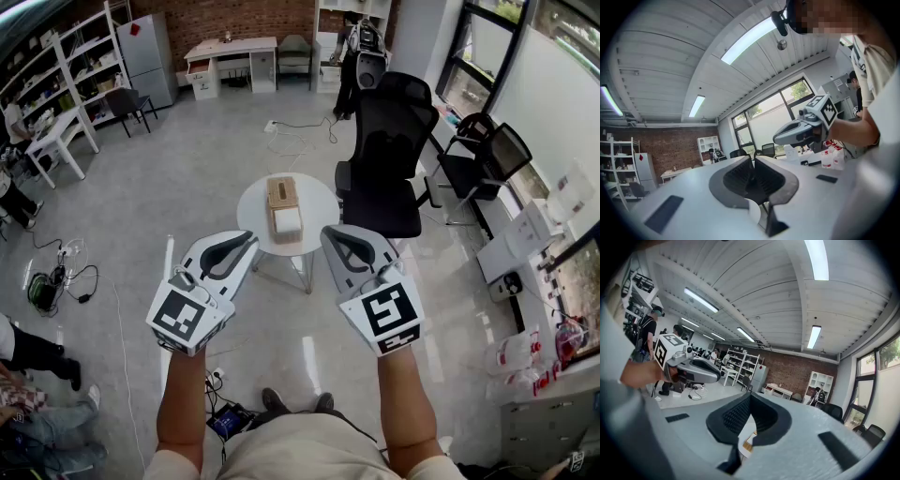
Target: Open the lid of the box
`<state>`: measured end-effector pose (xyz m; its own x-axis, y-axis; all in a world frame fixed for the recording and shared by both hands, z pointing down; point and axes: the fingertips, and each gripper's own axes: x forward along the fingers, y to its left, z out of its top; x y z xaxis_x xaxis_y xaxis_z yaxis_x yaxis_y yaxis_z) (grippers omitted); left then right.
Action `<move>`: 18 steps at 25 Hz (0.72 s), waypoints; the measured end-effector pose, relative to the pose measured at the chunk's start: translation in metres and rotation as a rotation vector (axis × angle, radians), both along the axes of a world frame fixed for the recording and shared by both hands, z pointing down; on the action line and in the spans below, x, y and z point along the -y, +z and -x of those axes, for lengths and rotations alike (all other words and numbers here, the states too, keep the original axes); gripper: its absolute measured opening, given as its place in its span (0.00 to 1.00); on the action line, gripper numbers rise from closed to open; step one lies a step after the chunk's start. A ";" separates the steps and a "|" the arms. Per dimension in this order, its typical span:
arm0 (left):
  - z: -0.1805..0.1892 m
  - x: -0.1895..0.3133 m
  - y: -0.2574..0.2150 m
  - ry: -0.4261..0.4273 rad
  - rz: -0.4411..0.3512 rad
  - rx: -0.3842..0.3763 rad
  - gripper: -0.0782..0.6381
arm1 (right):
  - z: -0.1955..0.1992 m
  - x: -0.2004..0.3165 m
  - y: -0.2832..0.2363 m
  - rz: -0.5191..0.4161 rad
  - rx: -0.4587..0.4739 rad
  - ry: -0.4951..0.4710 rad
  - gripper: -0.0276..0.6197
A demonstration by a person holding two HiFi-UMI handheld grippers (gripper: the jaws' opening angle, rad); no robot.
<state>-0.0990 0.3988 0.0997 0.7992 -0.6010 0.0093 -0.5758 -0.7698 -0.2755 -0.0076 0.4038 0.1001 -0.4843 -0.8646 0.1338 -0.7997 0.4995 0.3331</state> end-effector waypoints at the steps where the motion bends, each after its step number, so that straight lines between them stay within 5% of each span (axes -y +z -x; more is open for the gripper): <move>1: 0.000 0.002 0.000 0.002 0.001 0.001 0.16 | 0.000 0.002 -0.001 0.000 -0.001 0.001 0.03; 18: 0.031 0.036 0.006 0.031 0.022 -0.003 0.16 | 0.030 0.036 0.006 0.018 0.009 0.030 0.03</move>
